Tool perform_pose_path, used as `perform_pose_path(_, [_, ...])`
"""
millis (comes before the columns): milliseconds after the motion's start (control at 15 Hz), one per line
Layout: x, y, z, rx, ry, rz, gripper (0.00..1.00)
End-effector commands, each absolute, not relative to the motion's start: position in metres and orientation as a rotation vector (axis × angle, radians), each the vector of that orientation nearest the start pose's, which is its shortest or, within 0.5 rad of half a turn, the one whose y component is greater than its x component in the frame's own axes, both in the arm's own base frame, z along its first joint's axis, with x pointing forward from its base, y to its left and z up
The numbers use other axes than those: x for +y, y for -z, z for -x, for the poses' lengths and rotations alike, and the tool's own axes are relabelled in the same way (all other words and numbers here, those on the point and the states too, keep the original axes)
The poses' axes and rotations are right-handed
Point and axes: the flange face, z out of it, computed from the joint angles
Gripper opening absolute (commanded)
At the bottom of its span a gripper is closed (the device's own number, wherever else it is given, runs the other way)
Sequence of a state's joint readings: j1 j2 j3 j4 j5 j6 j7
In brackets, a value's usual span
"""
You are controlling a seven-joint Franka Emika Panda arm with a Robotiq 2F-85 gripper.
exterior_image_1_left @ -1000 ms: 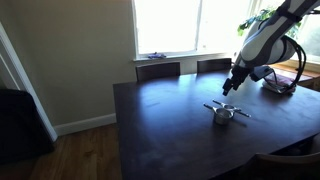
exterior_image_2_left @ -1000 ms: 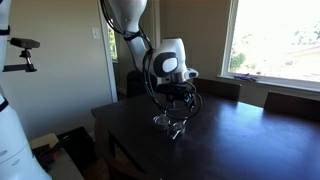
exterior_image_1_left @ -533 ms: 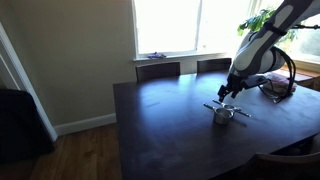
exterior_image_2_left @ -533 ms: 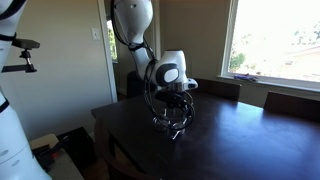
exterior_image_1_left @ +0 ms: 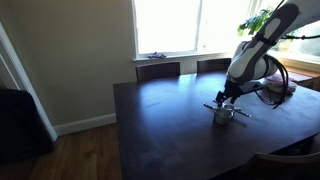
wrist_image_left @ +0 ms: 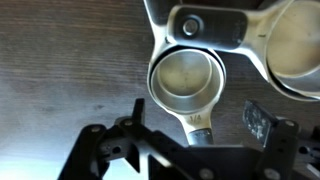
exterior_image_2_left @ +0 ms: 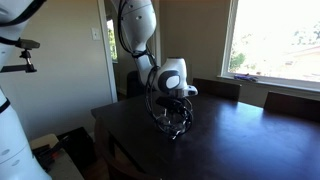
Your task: Stack the measuring cups together from smallest to biggest
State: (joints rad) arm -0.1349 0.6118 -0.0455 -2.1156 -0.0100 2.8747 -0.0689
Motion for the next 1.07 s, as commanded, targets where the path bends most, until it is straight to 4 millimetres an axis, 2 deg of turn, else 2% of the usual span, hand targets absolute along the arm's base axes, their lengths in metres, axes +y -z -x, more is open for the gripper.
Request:
perform_pose_path(0, [-0.1069,-0.1332,-0.5678,0.179,0.156,3.210,1.00])
perform_pose_path(267, [-0.1070,-0.1304,-0.5585,0.138,0.085,3.233,1.00])
perform_pose_path(667, [-0.1007,-0.1246,-0.5597,0.069,0.062,3.241,1.00])
perform_pose_path(1000, [-0.1041,-0.1234,-0.5589,0.051,0.040,3.257,1.00])
